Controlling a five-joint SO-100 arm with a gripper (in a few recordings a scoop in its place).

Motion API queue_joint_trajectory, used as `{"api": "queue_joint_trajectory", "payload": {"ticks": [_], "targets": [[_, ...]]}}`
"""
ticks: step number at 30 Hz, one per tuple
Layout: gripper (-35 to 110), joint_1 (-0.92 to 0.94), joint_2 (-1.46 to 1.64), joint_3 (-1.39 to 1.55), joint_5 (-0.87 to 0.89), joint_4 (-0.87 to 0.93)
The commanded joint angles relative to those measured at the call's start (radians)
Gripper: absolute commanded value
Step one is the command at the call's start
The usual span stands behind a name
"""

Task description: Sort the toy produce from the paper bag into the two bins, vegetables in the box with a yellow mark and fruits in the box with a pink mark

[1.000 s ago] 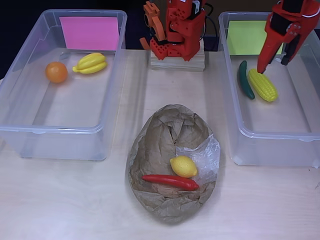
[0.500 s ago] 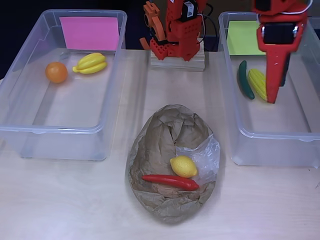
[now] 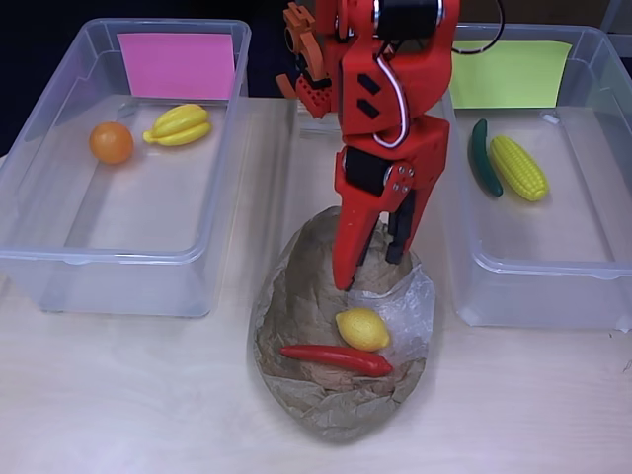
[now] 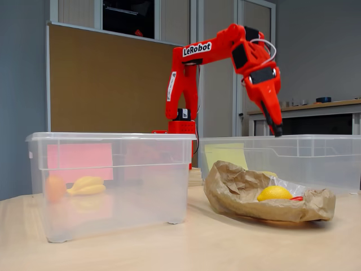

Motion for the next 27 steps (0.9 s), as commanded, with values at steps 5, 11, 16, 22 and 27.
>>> {"api": "queue_joint_trajectory", "payload": {"ticks": [5,11,16,22,27], "targets": [[32,0.005,-0.075,0.083,0.029,-0.120],[33,-0.003,-0.153,0.104,-0.005,-0.193],[36,-0.008,-0.218,0.091,-0.031,-0.236],[41,-0.032,-0.299,0.075,-0.020,-0.279],[42,-0.041,-0.364,0.046,-0.003,-0.316]]}}
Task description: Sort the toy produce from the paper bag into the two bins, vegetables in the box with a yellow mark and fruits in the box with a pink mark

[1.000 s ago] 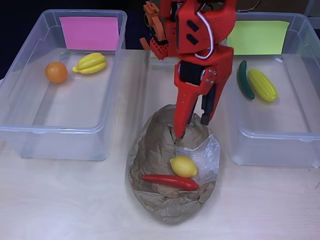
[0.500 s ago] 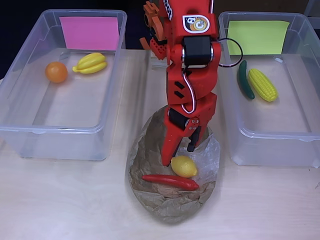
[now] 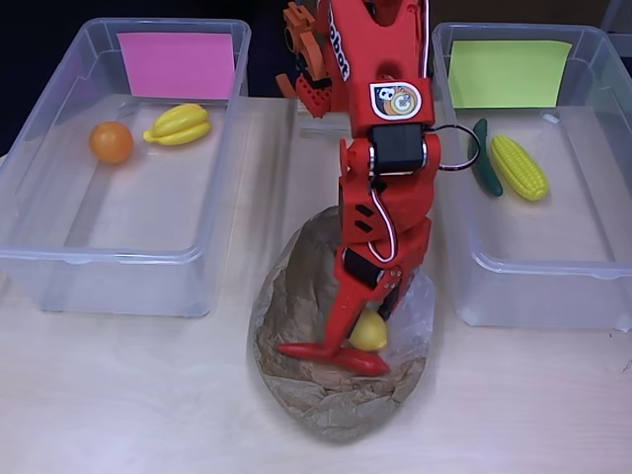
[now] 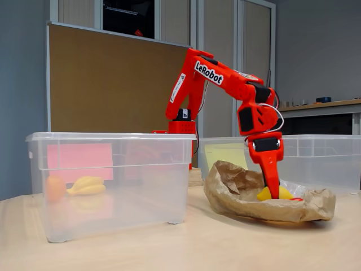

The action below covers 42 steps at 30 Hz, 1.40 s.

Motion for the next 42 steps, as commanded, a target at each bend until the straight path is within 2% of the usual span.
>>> {"api": "queue_joint_trajectory", "payload": {"ticks": [1,11,18,26,30,42], "targets": [[41,-0.015,-0.002,-0.029,0.023,-0.012],[10,0.031,0.006,-0.049,0.074,0.071],[9,0.040,0.041,-0.071,0.066,0.160],[0,0.043,0.035,-0.097,0.051,0.175],[0,0.044,0.029,-0.123,0.049,0.204],[0,0.046,0.112,-0.433,0.029,0.565]]}}
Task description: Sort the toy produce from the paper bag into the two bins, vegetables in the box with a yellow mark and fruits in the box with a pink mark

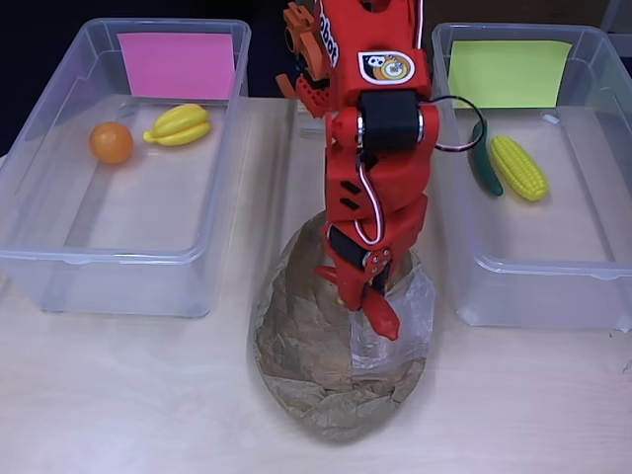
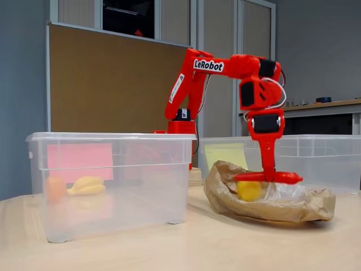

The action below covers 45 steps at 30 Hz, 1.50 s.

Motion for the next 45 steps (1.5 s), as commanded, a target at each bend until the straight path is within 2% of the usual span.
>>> {"api": "queue_joint_trajectory", "payload": {"ticks": [1,4,8,15,21,31,34,45], "targets": [[0,-0.006,0.140,-0.067,0.051,0.109],[0,-0.005,0.272,-0.021,0.140,0.173],[0,0.006,0.534,0.181,0.318,0.196],[0,-0.081,1.042,0.632,0.765,0.255],[0,-0.376,1.272,0.773,1.215,0.281],[0,-0.986,1.154,0.660,1.893,0.299],[0,-1.051,1.088,0.672,1.954,0.221],[4,-1.057,0.857,0.893,1.947,-0.199]]}}
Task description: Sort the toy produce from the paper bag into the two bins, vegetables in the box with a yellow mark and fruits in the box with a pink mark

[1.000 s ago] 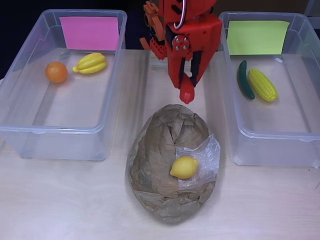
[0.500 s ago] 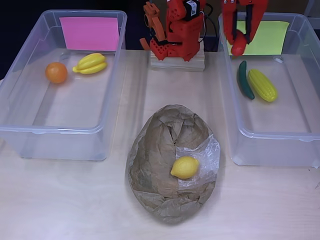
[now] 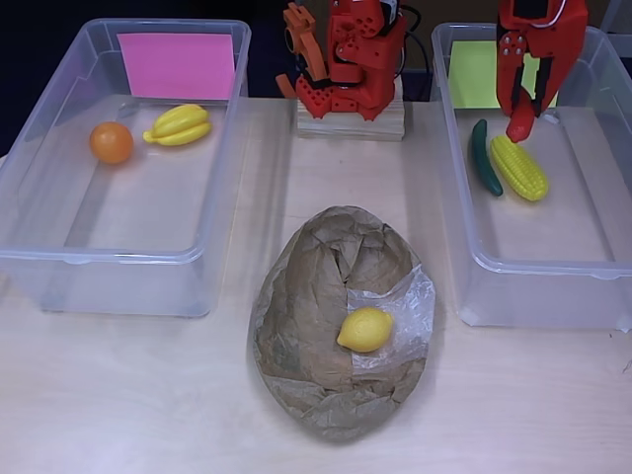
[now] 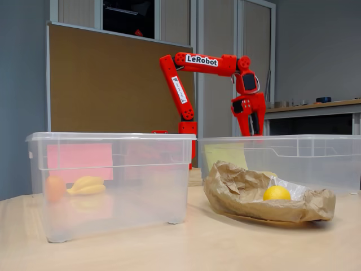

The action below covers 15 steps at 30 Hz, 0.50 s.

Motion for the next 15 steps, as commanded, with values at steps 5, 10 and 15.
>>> {"api": "queue_joint_trajectory", "payload": {"ticks": [5,10,15], "targets": [[11,-0.028,-0.025,0.121,0.026,-0.163],[20,-0.029,-0.002,0.207,0.028,-0.224],[30,-0.017,0.025,0.235,0.011,-0.250]]}}
